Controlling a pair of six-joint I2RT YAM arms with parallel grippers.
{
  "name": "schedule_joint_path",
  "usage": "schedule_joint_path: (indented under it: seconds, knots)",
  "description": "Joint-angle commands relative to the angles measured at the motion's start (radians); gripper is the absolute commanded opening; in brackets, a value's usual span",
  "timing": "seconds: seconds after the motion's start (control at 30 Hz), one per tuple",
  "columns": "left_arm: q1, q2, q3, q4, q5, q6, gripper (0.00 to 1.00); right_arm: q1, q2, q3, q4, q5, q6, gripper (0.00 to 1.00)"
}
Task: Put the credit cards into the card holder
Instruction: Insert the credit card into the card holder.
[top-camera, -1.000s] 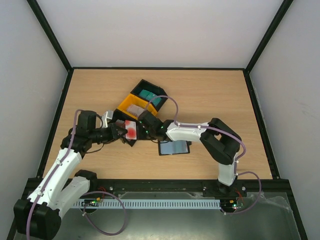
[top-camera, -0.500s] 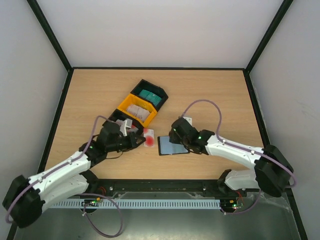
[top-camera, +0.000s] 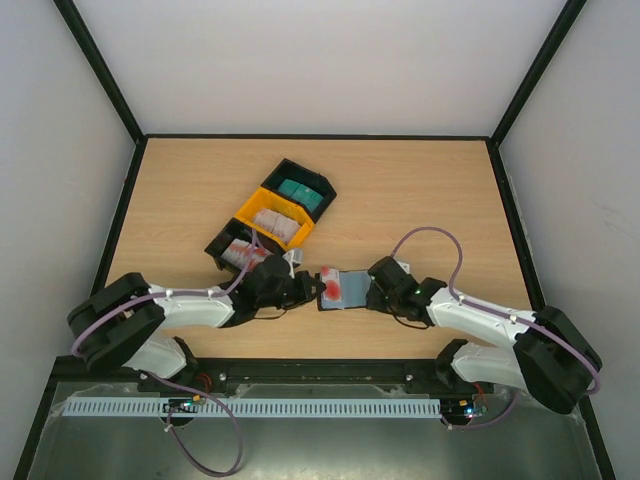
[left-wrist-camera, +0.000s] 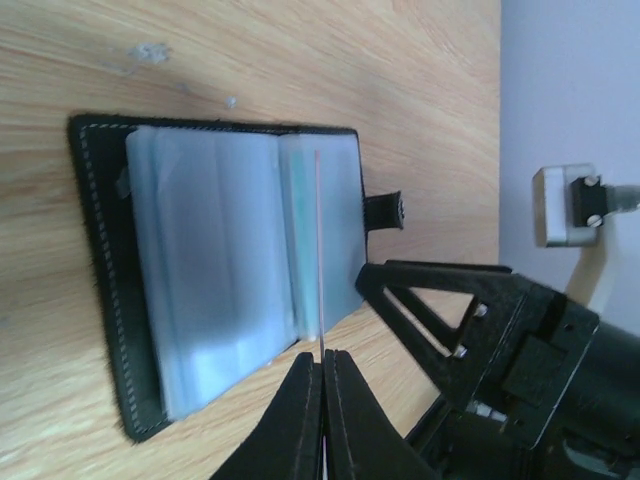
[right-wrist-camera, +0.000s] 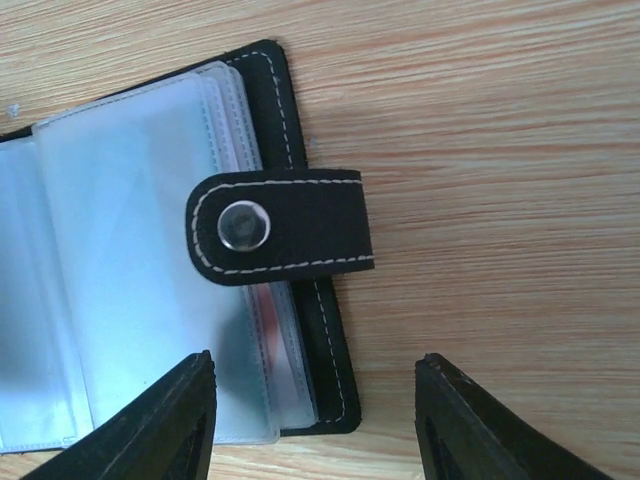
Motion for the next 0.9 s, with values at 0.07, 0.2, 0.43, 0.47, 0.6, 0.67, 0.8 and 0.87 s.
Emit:
schedule_joint_path:
  seconds: [0.07,0.2,0.43,0.47,0.6,0.67,0.8,0.87]
  knots:
    - [-0.006,0.107,0.041,0.158,-0.014,-0.070,0.02,-0.038,0.033,-0.014,0.073,-0.031,-0.038,0.51]
    - [-0.008,0.167,0.044,0.225,0.010,-0.090,0.03,-0.049,0.047,-0.011,0.095,-0.035,-0.050,0.47]
    - [-0.008,0.232,0.053,0.297,0.034,-0.098,0.02,-0.059,0.067,-0.029,0.105,-0.044,-0.062,0.42]
    - [-0.008,0.242,0.053,0.314,0.041,-0.097,0.02,-0.059,0.071,-0.033,0.106,-0.045,-0.065,0.41]
    - [-0.008,0.290,0.048,0.379,0.068,-0.114,0.02,-0.062,0.089,-0.044,0.117,-0.059,-0.067,0.33]
    - [-0.008,0.310,0.046,0.396,0.072,-0.117,0.02,-0.063,0.093,-0.047,0.124,-0.064,-0.065,0.29]
    - [-0.009,0.335,0.035,0.413,0.066,-0.119,0.02,-0.063,0.093,-0.051,0.126,-0.067,-0.063,0.26]
    - [-0.009,0.331,0.027,0.412,0.058,-0.117,0.02,-0.063,0.093,-0.052,0.126,-0.066,-0.063,0.26]
